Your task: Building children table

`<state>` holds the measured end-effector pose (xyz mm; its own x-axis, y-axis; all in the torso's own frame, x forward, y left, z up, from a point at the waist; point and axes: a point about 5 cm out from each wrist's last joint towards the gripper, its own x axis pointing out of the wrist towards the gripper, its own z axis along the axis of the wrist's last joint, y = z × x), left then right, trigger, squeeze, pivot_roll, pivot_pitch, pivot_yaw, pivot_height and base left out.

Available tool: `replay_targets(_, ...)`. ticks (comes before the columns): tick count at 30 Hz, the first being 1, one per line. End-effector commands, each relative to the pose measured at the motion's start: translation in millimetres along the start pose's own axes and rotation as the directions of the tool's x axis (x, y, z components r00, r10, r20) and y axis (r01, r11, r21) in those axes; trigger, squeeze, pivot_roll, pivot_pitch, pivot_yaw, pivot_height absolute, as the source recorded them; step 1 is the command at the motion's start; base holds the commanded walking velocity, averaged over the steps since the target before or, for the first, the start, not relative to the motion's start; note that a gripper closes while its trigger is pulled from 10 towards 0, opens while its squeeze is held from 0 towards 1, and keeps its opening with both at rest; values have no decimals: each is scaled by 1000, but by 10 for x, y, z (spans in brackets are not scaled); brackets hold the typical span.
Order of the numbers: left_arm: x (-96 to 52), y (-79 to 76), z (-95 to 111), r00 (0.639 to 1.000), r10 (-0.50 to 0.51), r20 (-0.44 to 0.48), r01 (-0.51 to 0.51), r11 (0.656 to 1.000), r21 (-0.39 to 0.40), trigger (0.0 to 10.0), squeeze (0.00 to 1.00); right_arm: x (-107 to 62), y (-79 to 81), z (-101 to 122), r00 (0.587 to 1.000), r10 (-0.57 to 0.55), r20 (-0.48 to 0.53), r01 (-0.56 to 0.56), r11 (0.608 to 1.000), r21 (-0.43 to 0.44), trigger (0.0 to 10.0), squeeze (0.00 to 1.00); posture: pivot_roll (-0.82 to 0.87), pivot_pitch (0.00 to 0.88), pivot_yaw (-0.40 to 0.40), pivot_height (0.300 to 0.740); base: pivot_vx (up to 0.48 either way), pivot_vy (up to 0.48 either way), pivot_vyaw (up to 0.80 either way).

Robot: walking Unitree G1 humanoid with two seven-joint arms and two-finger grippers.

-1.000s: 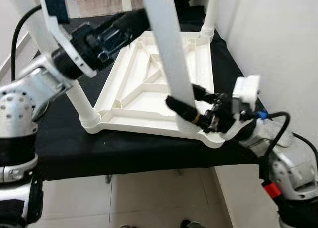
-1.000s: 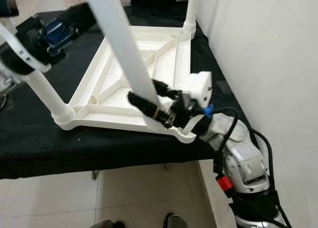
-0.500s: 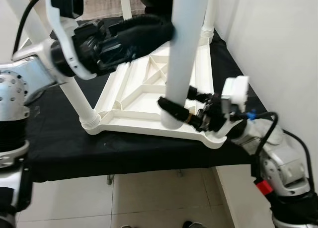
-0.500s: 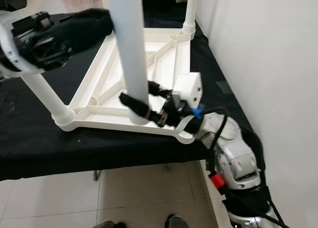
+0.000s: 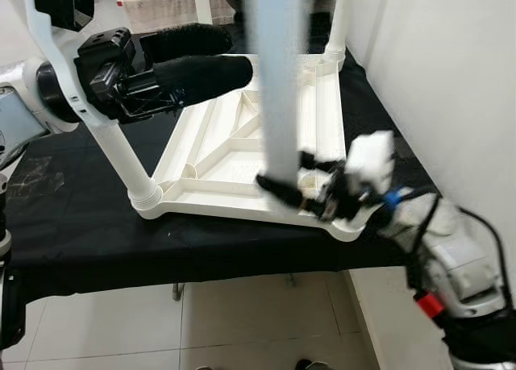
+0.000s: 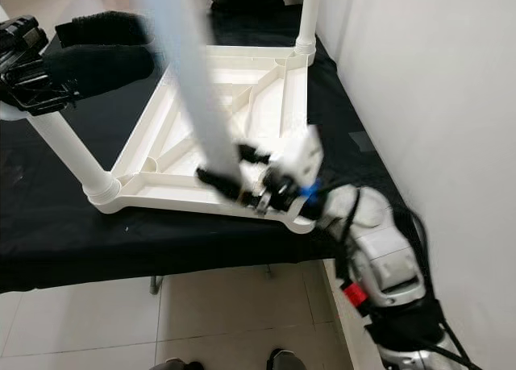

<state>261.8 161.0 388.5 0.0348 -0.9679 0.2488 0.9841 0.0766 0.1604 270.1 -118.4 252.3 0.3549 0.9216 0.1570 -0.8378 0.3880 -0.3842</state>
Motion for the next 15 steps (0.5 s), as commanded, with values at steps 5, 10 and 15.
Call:
replay_targets(5, 124, 76, -38, 998, -39, -52, 41, 999, 30, 10000, 0, 32, 62, 55, 998, 61, -24, -63, 996, -59, 10000, 0, -27, 162, 49, 740, 0, 0, 0)
replay_targets(10, 273, 53, -46, 988, -111, -108, 118, 991, 64, 10000, 0, 41, 45, -1, 995, 55, -88, -64, 993, -97, 10000, 0, -26, 165, 48, 740, 0, 0, 0)
replay_targets(15, 331, 40, -53, 980, -134, -147, 149, 984, 96, 10000, 0, 47, 39, -25, 991, 58, -117, -71, 992, -108, 10000, 0, -26, 165, 48, 740, 0, 0, 0)
